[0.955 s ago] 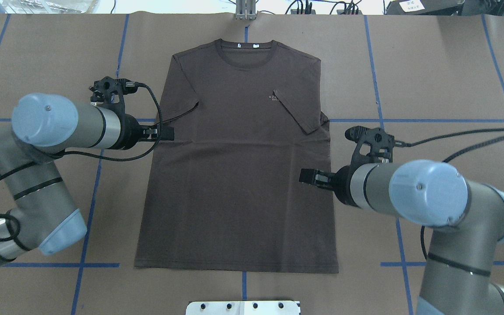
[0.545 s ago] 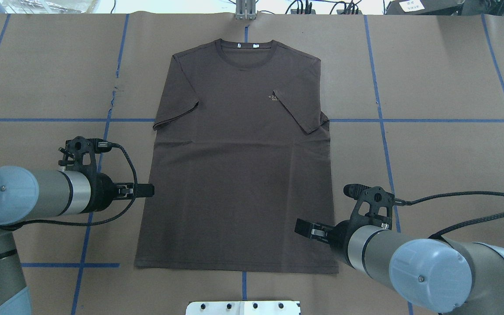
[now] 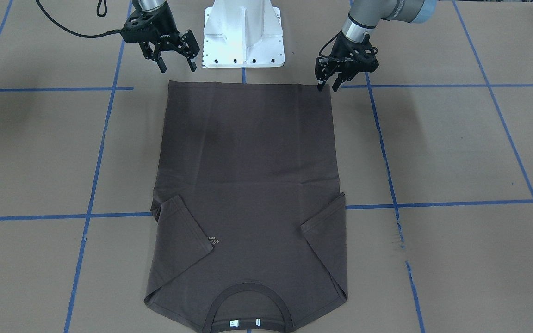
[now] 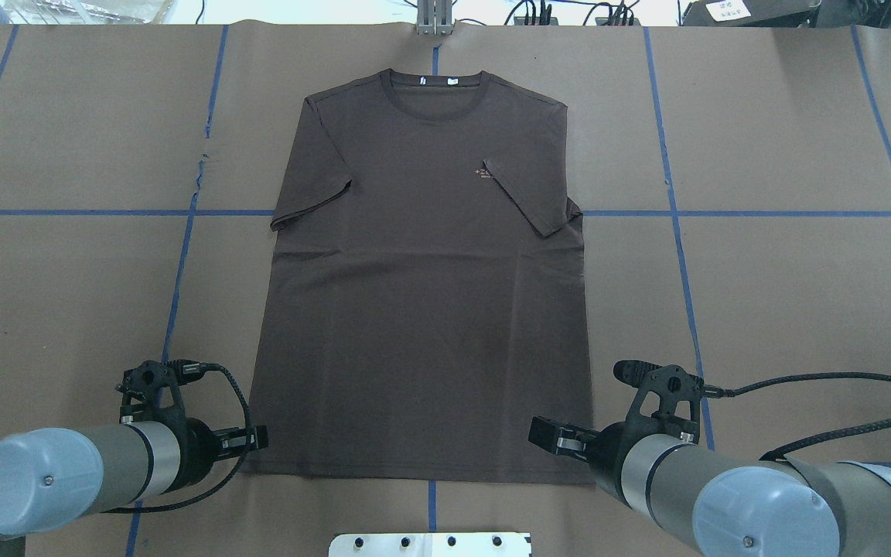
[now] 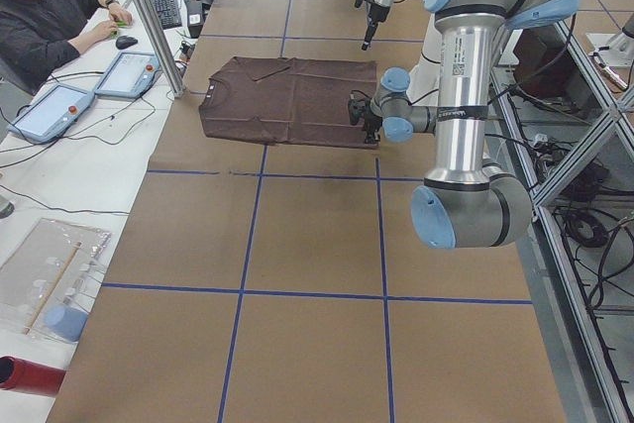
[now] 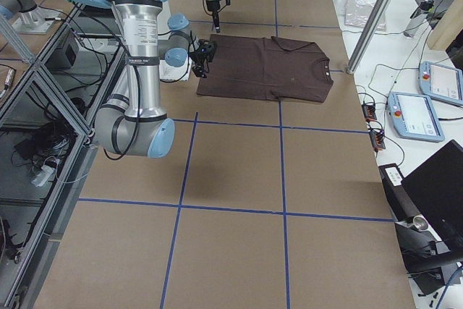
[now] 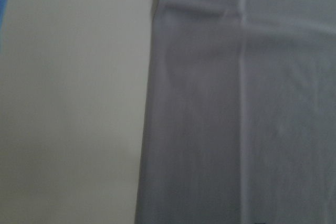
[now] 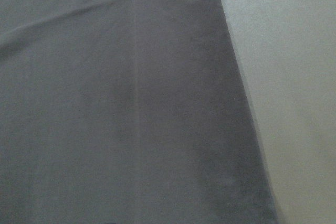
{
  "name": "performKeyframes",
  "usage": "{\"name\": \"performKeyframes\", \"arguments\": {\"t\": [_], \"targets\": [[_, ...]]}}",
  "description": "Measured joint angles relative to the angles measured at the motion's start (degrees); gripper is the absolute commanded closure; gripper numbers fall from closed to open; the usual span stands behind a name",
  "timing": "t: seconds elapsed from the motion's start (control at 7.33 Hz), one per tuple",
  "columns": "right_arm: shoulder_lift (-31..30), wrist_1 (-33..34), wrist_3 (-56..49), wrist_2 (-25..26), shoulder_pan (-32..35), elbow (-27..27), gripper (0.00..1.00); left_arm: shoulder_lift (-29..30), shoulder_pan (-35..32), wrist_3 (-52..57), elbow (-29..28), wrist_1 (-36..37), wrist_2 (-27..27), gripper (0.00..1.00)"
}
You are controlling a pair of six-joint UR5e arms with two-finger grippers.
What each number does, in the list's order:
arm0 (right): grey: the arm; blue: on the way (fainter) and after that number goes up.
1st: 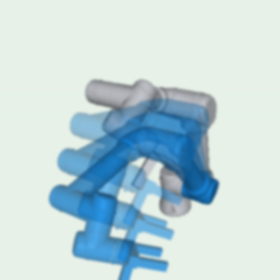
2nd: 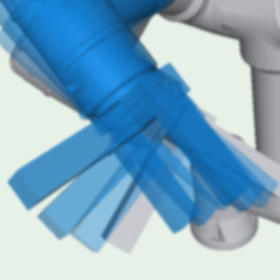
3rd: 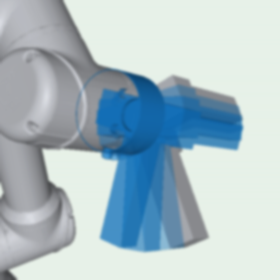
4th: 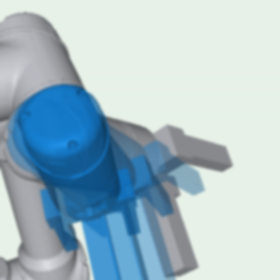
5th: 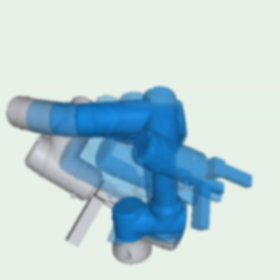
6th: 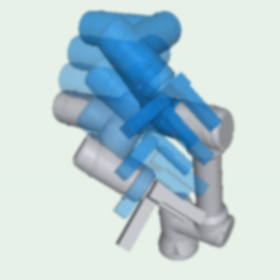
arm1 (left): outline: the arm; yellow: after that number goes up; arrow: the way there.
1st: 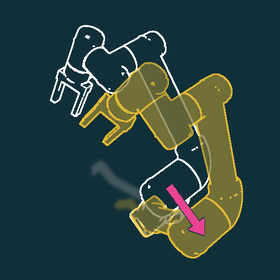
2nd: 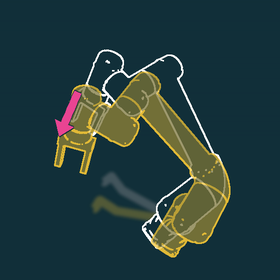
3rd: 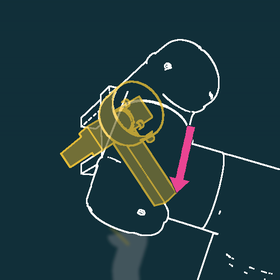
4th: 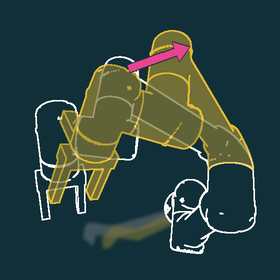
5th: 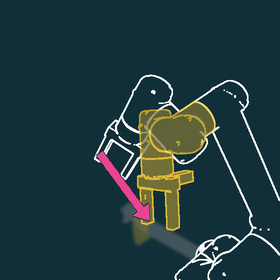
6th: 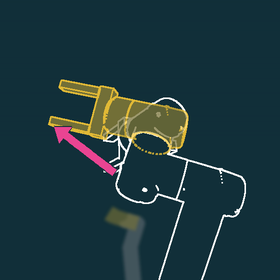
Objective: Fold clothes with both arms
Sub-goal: 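Move both grippers down to the shirt hem nearest the robot, then grasp the two hem corners with the left and right grippers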
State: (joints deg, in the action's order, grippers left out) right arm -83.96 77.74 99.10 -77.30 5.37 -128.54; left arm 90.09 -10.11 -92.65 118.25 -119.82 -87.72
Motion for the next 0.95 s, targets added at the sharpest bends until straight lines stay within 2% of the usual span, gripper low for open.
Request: {"name": "performKeyframes", "arguments": {"t": [0.27,0.68,0.82,0.95], "targets": [[0.0,-0.1,0.0,0.0,-0.1,0.0,0.03,-0.1,1.2,-0.7,-0.9,0.5,0.8,0.45],[0.1,-0.1,0.0,0.0,-0.1,0.0,0.03,0.1,1.7,-0.7,-2.0,0.5,0.9,0.52],[0.1,-0.1,0.0,0.0,-0.1,0.0,0.03,0.1,1.9,-0.7,-2.1,0.6,0.9,0.64],[0.1,-0.1,0.0,0.1,-0.1,0.0,0.03,0.2,2.1,-0.7,-2.2,0.5,0.9,0.82]]}}
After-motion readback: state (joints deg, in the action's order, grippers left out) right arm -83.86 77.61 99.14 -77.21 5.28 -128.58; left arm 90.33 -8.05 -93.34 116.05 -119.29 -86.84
